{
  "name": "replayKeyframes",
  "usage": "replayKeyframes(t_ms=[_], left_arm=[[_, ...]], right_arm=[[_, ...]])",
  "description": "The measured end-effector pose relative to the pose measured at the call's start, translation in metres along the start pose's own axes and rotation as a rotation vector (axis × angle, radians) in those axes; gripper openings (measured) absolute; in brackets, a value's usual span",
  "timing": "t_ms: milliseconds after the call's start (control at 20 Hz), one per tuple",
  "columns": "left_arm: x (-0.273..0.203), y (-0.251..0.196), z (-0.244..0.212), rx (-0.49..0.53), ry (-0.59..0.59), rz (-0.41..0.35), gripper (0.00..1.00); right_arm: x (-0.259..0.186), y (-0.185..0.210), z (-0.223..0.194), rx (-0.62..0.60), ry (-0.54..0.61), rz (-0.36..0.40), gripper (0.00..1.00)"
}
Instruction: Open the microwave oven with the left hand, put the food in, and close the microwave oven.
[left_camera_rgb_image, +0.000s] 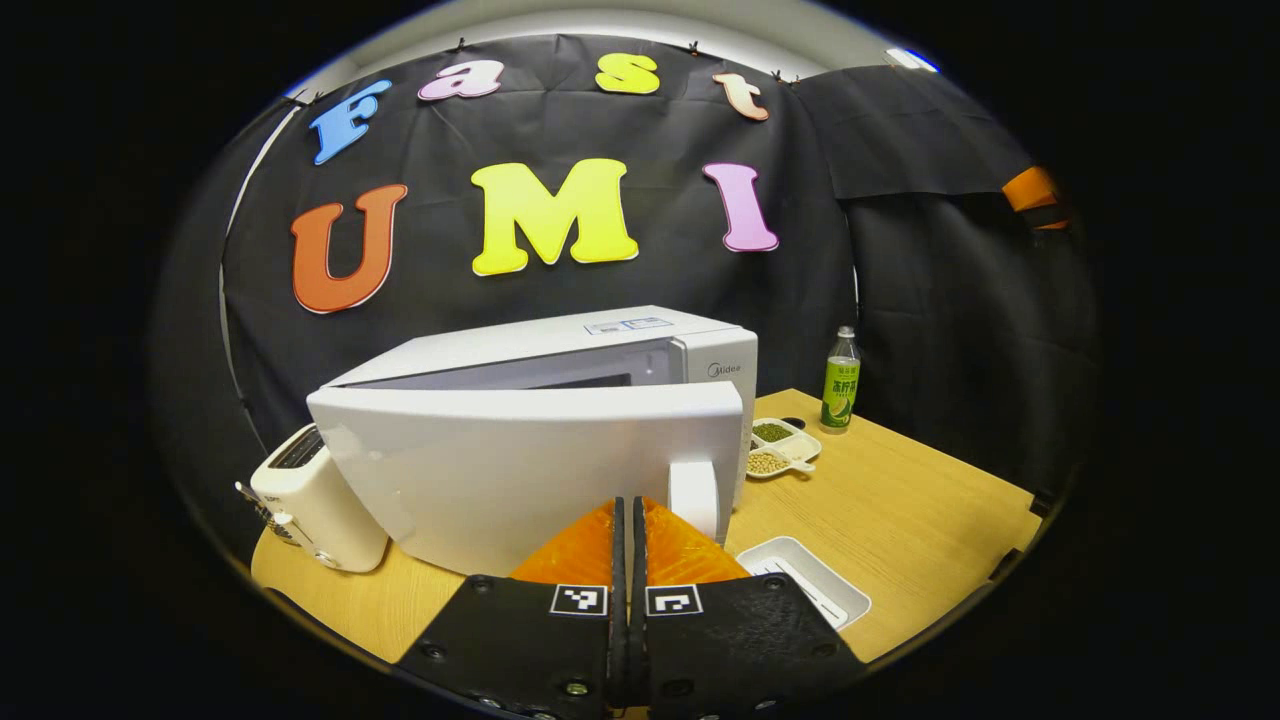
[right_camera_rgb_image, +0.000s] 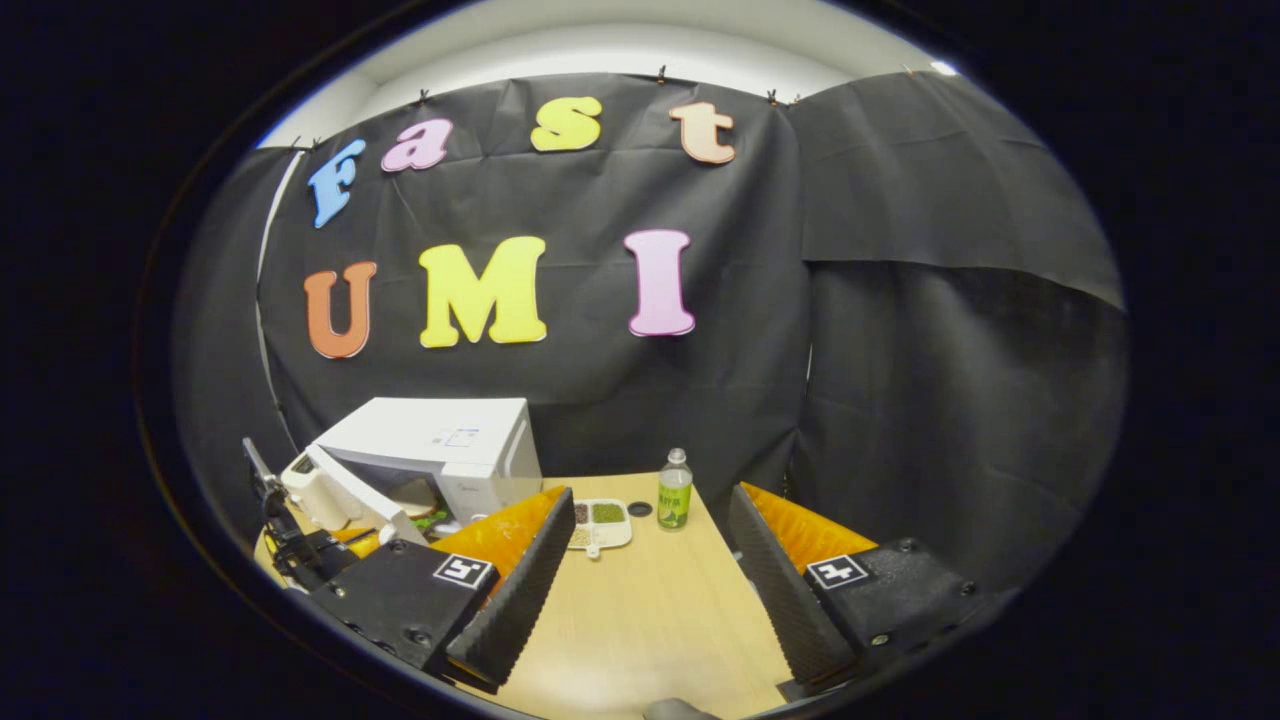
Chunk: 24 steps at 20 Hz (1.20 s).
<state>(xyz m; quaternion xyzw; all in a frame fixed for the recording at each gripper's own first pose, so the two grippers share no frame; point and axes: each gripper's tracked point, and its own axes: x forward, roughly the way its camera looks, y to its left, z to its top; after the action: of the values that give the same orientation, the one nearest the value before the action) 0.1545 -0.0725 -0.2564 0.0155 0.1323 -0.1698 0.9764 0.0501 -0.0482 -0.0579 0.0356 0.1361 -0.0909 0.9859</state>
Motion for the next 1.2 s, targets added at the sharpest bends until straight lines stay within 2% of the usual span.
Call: replayKeyframes(t_ms=[50,250,300,350,1000,1200], left_arm=[[0.005,-0.001,0.0,-0.001,0.0,0.001,0.0],[0.031,-0.002,0.002,-0.004,0.005,0.005,0.0],[0.036,-0.002,0.003,-0.002,0.004,0.008,0.1],[0.041,-0.001,0.004,-0.003,0.002,0.012,0.0],[0.093,0.002,0.012,-0.048,-0.005,0.049,0.0],[0.092,0.003,0.014,-0.055,-0.013,0.075,0.0]], right_arm=[[0.002,-0.002,0.0,0.004,0.003,-0.004,0.99],[0.008,-0.005,0.0,0.009,0.01,-0.01,0.99],[0.009,-0.005,-0.001,0.01,0.012,-0.009,0.99],[0.009,-0.005,0.0,0.011,0.011,-0.011,0.99],[0.015,-0.023,-0.008,0.012,0.031,-0.048,0.99],[0.018,-0.022,-0.011,0.022,0.04,-0.04,0.99]])
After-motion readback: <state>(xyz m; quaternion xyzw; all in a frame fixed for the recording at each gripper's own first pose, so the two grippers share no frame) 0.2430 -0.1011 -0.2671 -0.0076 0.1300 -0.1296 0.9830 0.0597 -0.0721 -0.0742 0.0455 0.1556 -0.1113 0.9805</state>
